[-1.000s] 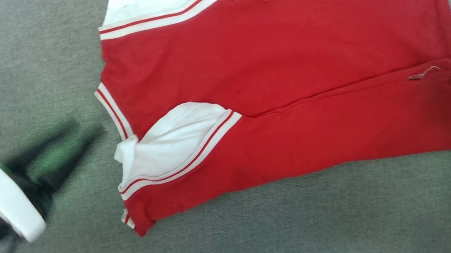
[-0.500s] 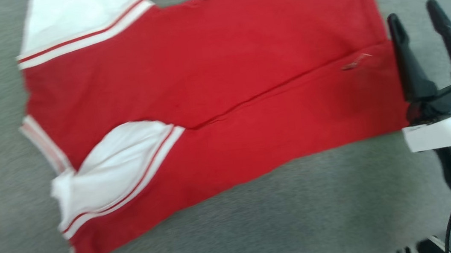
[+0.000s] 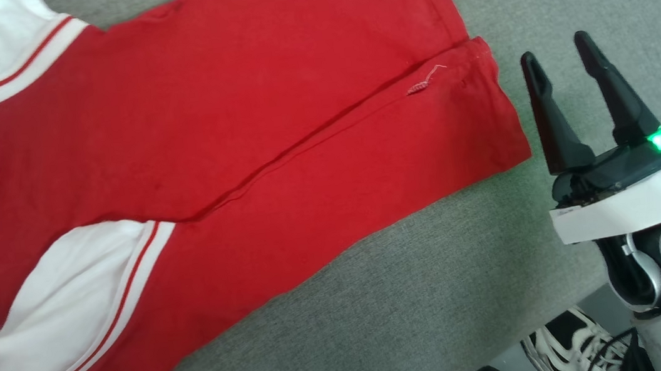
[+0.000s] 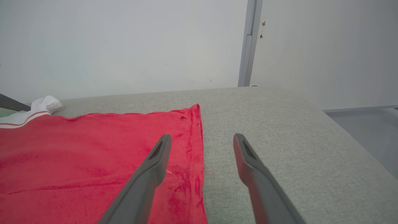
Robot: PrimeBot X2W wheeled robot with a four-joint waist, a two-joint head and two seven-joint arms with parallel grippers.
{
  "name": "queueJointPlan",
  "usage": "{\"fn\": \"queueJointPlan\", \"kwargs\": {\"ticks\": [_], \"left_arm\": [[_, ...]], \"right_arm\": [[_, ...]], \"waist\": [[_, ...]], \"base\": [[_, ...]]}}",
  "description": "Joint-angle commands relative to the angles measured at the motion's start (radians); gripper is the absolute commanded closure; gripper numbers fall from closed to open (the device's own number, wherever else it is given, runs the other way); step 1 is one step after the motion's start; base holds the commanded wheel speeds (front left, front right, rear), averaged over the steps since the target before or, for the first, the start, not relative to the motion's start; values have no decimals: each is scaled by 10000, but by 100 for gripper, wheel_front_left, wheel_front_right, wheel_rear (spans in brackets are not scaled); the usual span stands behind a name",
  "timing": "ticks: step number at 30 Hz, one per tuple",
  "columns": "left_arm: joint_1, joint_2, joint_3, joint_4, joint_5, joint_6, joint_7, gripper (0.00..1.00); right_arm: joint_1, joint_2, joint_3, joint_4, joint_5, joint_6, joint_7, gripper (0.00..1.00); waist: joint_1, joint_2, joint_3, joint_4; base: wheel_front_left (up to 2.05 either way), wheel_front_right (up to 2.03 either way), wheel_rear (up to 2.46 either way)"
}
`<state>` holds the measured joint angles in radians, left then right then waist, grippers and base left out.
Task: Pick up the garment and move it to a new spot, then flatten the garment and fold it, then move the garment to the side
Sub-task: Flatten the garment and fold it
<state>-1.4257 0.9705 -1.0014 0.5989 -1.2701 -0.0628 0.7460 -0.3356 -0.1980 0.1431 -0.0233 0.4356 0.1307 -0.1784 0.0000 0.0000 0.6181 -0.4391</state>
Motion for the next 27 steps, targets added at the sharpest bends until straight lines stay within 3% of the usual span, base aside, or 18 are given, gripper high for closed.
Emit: {"fn": "queueJointPlan", "kwargs": {"ticks": [1, 5, 6, 9, 13, 18, 22, 27], "left_arm": [[-45, -127, -60, 57, -352, -67, 563, 0], [-19, -436, -92, -75, -1131, -22, 1938, 2], [-39, -455, -98, -137, -1228, 24, 2130, 16], [-63, -407, -233, -319, -1116, 82, 2388, 100], [-143, -443, -223, -418, -1104, 261, 2450, 100], [-334, -421, -189, -686, -927, 114, 2293, 100], [-615, -760, -123, -915, -795, -57, 2046, 100], [-851, -1054, -37, -961, -700, -228, 1720, 100]], "right_arm": [[-81, 17, 89, 60, 68, -1, -87, 0], [-172, -95, 178, 150, 140, -1, -138, 0], [-206, -133, 177, 161, 142, -1, -124, 0], [-411, -260, 293, 136, 120, -1, 21, 0], [-854, -573, 585, 135, 111, -1, 421, 0], [-2417, -1535, 1298, 407, 157, -1, 1796, 0], [-4666, -2527, 1997, 1253, 947, -4, 3425, 0], [-6506, -3025, 2420, 2809, 1932, -2, 5556, 0]], "waist": [[0, 0, 189, -199], [0, 0, 334, -245], [0, 0, 363, -234], [0, 0, 462, -198], [0, 0, 609, -151], [0, 0, 869, 28], [0, 0, 1173, 530], [0, 0, 1464, 1029]], "base": [[0, 0, 0], [0, 0, 0], [0, 0, 0], [0, 0, 0], [0, 0, 0], [0, 0, 0], [0, 0, 0], [0, 0, 0]]}}
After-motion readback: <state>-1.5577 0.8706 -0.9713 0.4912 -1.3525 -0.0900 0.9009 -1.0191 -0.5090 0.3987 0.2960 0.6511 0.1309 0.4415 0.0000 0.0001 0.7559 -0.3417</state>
